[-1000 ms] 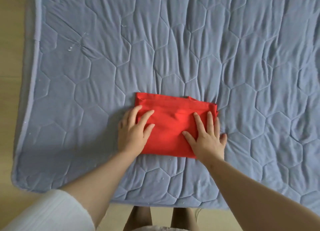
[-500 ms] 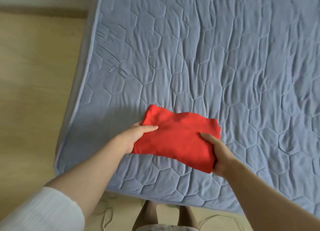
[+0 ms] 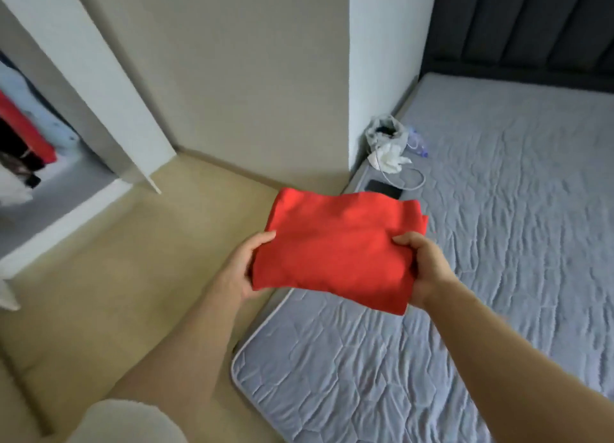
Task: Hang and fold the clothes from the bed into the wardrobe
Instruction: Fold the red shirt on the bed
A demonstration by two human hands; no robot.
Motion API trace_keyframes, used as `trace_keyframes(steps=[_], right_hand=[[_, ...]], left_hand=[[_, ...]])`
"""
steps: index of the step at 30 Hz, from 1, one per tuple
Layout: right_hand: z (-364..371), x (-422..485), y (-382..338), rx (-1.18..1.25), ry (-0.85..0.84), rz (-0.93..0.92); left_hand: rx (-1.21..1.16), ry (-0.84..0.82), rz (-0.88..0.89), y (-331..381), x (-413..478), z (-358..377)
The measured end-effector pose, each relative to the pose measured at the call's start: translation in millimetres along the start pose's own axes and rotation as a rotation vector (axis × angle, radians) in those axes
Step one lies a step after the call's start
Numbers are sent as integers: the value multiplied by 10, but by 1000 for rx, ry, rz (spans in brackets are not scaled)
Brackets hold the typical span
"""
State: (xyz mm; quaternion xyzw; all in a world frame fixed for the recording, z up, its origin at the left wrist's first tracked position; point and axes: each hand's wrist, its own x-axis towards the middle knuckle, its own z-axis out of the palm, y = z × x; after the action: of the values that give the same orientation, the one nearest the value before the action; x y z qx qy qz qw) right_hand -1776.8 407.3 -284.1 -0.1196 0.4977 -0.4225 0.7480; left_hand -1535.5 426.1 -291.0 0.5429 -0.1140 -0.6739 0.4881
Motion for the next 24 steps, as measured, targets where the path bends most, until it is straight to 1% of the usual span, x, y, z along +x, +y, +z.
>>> trace_keyframes(steps=[2, 3, 4, 5, 6, 8, 9, 10, 12, 14, 17, 21, 24], right_hand=[[501, -193, -111, 2, -82, -43], [736, -279, -121, 18, -120, -58], [969, -361, -104, 35, -160, -65], [1191, -439, -68, 52, -203, -65], [1406, -519, -11, 62, -249, -62], [1806, -659, 144, 53, -332, -43], [1995, -717, 235, 36, -373, -31], [2174, -767, 337, 15, -419, -20], [2518, -856, 548, -32, -534, 2], [2852, -920, 766, -92, -660, 22], [3352, -971, 1084, -151, -826, 59], [3962, -981, 1524, -129, -870, 172], [4335, -1024, 1878, -254, -913, 170]], left_hand=[[-349, -58, 205, 292, -362, -126], [-516, -80, 277, 403, -521, -176], [-635, -101, 335, 502, -668, -219], [-688, -127, 384, 588, -807, -237], [-683, -150, 422, 687, -943, -248], [-594, -165, 483, 892, -1190, -288], [-545, -126, 503, 1004, -1293, -339], [-511, -51, 506, 1114, -1383, -431], [-505, 120, 473, 1329, -1556, -727], [-512, 249, 464, 1520, -1748, -1136], [-431, 334, 497, 1782, -2058, -1821], [-332, 375, 483, 2123, -2431, -2645], [-251, 403, 445, 2301, -2596, -3103]])
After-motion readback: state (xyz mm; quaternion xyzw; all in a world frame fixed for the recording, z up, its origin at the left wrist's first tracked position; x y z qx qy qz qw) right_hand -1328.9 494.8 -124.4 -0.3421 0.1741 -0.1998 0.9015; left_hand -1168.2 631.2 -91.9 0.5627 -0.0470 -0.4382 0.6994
